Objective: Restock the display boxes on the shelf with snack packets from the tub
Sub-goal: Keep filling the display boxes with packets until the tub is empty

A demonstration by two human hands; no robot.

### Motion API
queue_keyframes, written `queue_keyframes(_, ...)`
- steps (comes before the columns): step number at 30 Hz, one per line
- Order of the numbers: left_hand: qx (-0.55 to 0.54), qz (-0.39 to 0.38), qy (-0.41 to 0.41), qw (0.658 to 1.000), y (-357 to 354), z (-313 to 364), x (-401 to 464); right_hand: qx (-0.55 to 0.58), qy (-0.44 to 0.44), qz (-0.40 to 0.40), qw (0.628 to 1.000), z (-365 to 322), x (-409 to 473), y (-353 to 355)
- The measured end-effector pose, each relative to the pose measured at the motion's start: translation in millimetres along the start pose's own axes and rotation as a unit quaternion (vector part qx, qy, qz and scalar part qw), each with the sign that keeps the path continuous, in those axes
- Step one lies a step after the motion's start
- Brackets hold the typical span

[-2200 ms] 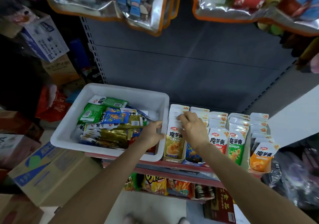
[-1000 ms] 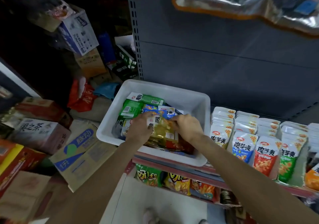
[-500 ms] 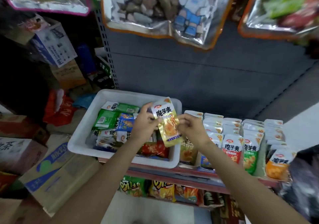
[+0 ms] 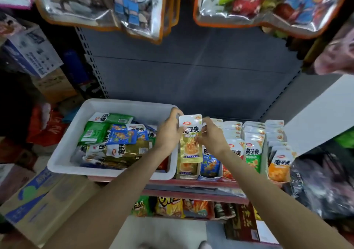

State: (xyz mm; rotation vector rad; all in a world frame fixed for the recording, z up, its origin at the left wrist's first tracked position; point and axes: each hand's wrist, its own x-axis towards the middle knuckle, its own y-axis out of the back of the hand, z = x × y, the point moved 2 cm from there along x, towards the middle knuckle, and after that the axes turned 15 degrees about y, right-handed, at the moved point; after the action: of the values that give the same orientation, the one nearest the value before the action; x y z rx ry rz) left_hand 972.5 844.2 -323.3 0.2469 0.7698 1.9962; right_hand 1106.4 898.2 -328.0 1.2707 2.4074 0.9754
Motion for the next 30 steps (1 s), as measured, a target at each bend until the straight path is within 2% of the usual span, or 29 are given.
queue_keyframes(4,0.049,0.005,-0.035,0.998,9,4,-1,-0.005,0.045,0.025,0.999,-8,4,4)
queue_keyframes(9,0.114,0.002,-0.075,0.991,9,-3,-6,-0.065,0.069,-0.001,0.995,-8,-2,-1)
queue_keyframes(13,0.149,-0.015,-0.069,0.986,-4,-18,-8,-0.244,0.11,-0.079,0.96,-3,-8,-6)
queue_keyframes(16,0.19,-0.024,-0.063,0.979,-10,-25,-9,-0.297,0.095,-0.14,0.94,0,-7,-12)
queue_keyframes(20,0.184,-0.017,-0.05,0.981,-8,-32,-6,-0.291,0.087,-0.136,0.943,-2,-4,-18)
queue_keyframes(24,0.181,0.044,-0.03,0.982,18,-54,0,-0.223,0.116,-0.097,0.963,-19,5,-32)
queue_keyframes(27,0.195,0.065,0.028,0.978,44,-85,8,-0.216,0.152,-0.147,0.953,-41,19,-57)
queue_keyframes(30,0.263,0.025,0.111,0.958,62,-117,12,-0.176,0.123,-0.172,0.961,-57,37,-88)
